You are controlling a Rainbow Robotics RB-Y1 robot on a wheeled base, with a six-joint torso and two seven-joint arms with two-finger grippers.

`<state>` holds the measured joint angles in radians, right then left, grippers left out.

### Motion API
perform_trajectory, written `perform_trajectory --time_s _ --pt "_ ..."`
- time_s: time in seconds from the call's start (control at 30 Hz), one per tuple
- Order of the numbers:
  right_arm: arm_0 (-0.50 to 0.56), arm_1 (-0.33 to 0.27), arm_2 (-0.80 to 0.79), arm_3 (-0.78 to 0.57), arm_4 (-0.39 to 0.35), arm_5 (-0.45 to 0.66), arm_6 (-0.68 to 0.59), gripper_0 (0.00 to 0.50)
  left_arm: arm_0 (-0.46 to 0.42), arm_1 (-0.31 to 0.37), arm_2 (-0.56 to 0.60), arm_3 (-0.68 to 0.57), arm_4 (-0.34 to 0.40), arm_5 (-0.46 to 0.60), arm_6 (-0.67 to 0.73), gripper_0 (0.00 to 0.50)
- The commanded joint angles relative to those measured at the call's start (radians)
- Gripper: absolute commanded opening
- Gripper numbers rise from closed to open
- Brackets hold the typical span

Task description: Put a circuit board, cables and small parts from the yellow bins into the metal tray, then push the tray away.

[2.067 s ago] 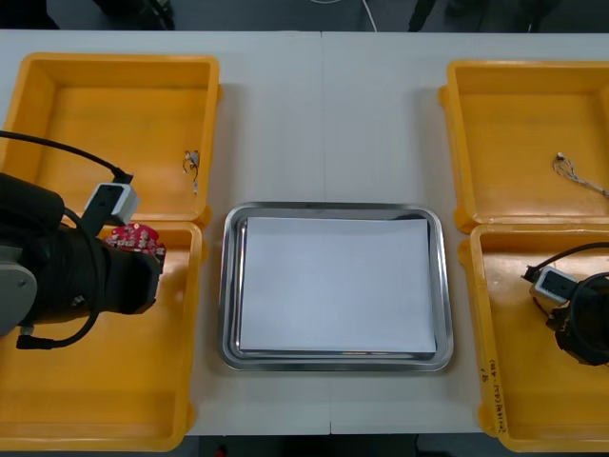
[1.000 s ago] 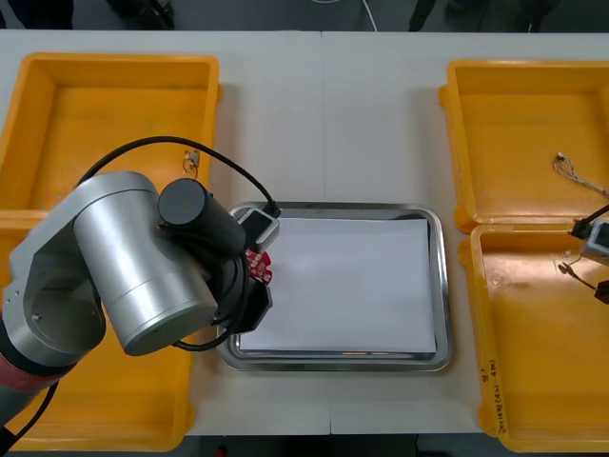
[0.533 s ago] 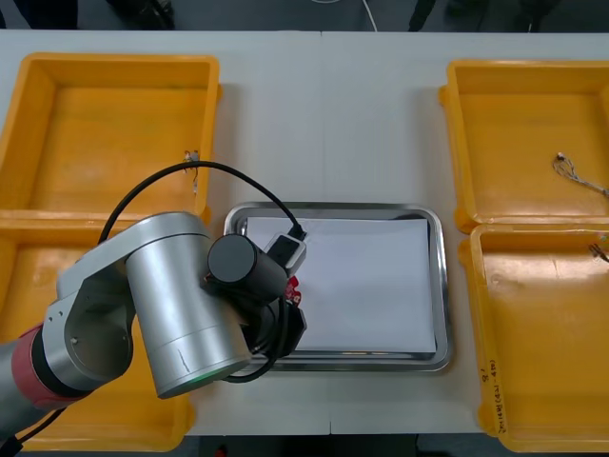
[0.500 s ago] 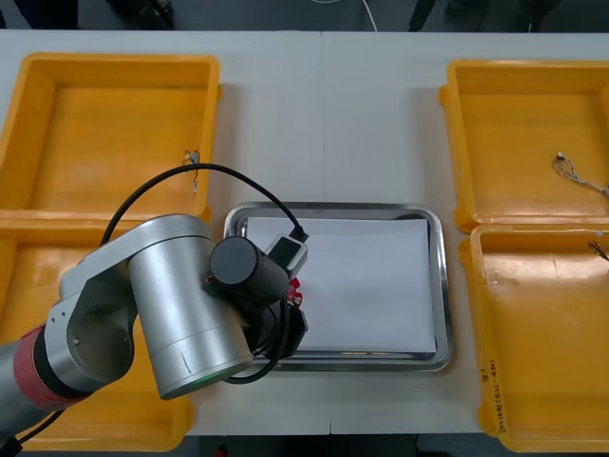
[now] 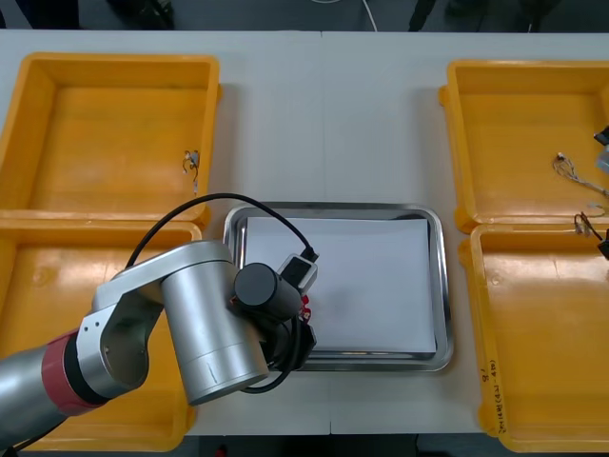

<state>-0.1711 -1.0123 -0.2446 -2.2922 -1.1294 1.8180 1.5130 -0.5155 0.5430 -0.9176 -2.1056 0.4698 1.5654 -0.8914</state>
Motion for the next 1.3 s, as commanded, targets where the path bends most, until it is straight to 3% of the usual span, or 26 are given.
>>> perform_trajectory --time_s 0.03,0.47,0.53,0.57,0.6,0.63,1.03,1.3 --pt "-0.093 0.006 0.079 -0.033 0.008 0.021 -0.068 0.0 -0.028 0.037 -0.029 -0.013 -0.005 -0.035 0.066 0.0" --pt "-0.26 0.009 0.291 -0.042 0.053 0.021 -0.125 0.0 -0.008 0.065 -0.044 -0.013 0.003 -0.074 0.071 0.009" --pt "-0.284 0.021 0.314 -0.042 0.059 0.029 -0.132 0.0 -0.006 0.065 -0.044 -0.014 0.004 -0.076 0.074 0.176" --pt "-0.3 0.032 0.327 -0.042 0.065 0.038 -0.136 0.0 -0.006 0.065 -0.043 -0.013 0.004 -0.076 0.075 0.361" --pt "-0.315 0.043 0.34 -0.042 0.073 0.049 -0.139 0.0 -0.005 0.063 -0.044 -0.014 0.004 -0.076 0.077 0.468" --pt "-0.323 0.047 0.346 -0.042 0.076 0.053 -0.139 0.0 -0.005 0.065 -0.043 -0.016 0.003 -0.076 0.078 0.5" --pt "-0.367 0.1 0.396 -0.036 0.097 0.072 -0.137 0.0 -0.006 0.063 -0.026 -0.036 0.004 -0.07 0.1 0.5" --pt "-0.366 0.119 0.396 -0.038 0.096 0.083 -0.136 0.0 -0.029 0.009 0.126 -0.085 0.087 0.082 0.091 0.5"
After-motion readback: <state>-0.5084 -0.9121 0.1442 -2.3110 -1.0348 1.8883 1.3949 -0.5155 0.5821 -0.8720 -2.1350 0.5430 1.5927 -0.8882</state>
